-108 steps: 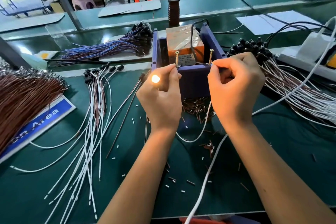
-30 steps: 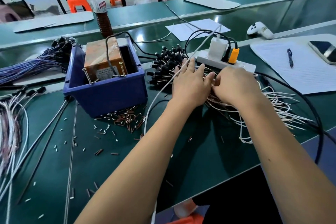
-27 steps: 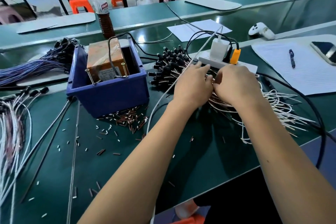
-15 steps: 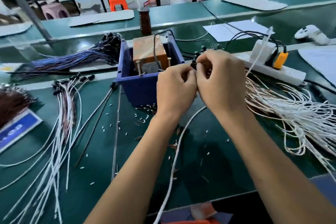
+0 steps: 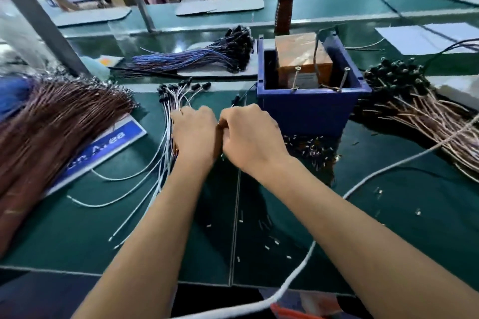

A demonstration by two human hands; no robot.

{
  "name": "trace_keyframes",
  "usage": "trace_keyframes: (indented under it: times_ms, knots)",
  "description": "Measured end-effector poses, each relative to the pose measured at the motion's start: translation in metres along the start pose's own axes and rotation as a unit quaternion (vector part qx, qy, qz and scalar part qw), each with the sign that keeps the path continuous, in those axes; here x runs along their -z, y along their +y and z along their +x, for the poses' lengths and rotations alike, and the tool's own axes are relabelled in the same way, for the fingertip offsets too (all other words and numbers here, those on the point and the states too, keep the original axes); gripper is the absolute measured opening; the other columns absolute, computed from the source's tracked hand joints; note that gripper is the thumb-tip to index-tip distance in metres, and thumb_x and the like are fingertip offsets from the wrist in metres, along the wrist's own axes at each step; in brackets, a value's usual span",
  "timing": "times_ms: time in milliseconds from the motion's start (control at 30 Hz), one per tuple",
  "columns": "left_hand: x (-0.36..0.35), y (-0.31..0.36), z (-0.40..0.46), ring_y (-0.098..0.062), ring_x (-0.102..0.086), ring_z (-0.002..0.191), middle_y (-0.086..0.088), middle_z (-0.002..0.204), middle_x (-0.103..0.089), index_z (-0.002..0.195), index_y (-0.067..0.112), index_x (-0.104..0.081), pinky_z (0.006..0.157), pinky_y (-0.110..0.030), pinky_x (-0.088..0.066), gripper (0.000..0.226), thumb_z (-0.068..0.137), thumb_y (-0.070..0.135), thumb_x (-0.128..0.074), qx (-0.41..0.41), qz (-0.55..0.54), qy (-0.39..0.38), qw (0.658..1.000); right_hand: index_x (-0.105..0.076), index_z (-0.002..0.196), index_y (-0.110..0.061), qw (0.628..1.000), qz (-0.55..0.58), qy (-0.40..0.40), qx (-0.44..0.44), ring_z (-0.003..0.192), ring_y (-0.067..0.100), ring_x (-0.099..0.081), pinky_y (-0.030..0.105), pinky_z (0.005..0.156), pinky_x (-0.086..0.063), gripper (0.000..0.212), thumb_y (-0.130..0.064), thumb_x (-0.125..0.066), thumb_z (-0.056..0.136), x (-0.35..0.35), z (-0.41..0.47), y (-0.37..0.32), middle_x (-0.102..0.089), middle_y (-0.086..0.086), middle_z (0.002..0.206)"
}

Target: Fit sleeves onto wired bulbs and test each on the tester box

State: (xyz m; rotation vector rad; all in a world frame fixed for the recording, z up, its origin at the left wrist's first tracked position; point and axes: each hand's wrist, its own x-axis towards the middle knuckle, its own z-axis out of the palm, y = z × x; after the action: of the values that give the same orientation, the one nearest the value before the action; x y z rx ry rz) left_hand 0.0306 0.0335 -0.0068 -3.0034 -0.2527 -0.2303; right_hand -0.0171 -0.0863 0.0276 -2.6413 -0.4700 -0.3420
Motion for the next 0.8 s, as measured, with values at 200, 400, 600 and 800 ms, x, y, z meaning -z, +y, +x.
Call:
trace_keyframes:
  times_ms: [200, 400, 600, 800]
  knots:
    - [0.003, -0.006, 0.006, -0.044, -0.063, 0.107, -0.026, 0.110, -0.069, 0.094, 0.005, -0.062, 0.079, -0.039, -0.042, 0.011, 0.096, 0.012, -0.054, 0.029, -0.157, -0.029, 0.987, -0.073, 0.095, -0.016, 0.998, 0.012, -0.051, -0.025, 0.079, 0.036, -0.065, 0.032, 0.060, -0.048, 0.019, -0.010, -0.057, 0.086, -0.004, 0.011, 0.002, -0.069, 0.009, 0.090]
    - [0.012, -0.014, 0.019, -0.036, -0.069, 0.098, -0.019, 0.104, -0.070, 0.102, 0.005, -0.052, 0.086, -0.041, -0.056, 0.007, 0.103, 0.012, -0.052, 0.143, -0.471, 0.005, 0.871, -0.072, 0.096, -0.016, 0.996, 0.056, -0.059, -0.036, 0.081, 0.035, -0.067, 0.036, 0.066, -0.057, 0.012, -0.018, -0.061, 0.092, -0.012, 0.004, 0.003, -0.071, 0.009, 0.090]
    - [0.040, 0.000, 0.021, -0.011, -0.031, 0.043, -0.002, 0.067, -0.046, 0.092, 0.014, -0.046, 0.038, -0.012, -0.021, 0.022, 0.110, 0.024, -0.043, 0.193, -0.683, -0.007, 0.704, -0.067, 0.108, -0.013, 0.938, 0.308, -0.057, -0.149, 0.091, 0.032, -0.069, 0.052, 0.080, -0.060, 0.023, -0.032, -0.055, 0.105, -0.019, 0.010, -0.001, -0.072, 0.010, 0.099]
    - [0.063, 0.004, 0.005, -0.006, -0.035, 0.031, 0.009, 0.040, -0.045, 0.075, 0.012, -0.059, 0.039, -0.012, -0.025, 0.034, 0.105, 0.023, -0.048, 0.159, -0.710, -0.042, 0.685, -0.067, 0.111, -0.021, 0.855, 0.478, -0.058, -0.191, 0.096, 0.013, -0.063, 0.047, 0.091, -0.056, 0.045, -0.055, -0.038, 0.109, -0.018, 0.013, -0.007, -0.069, -0.007, 0.097]
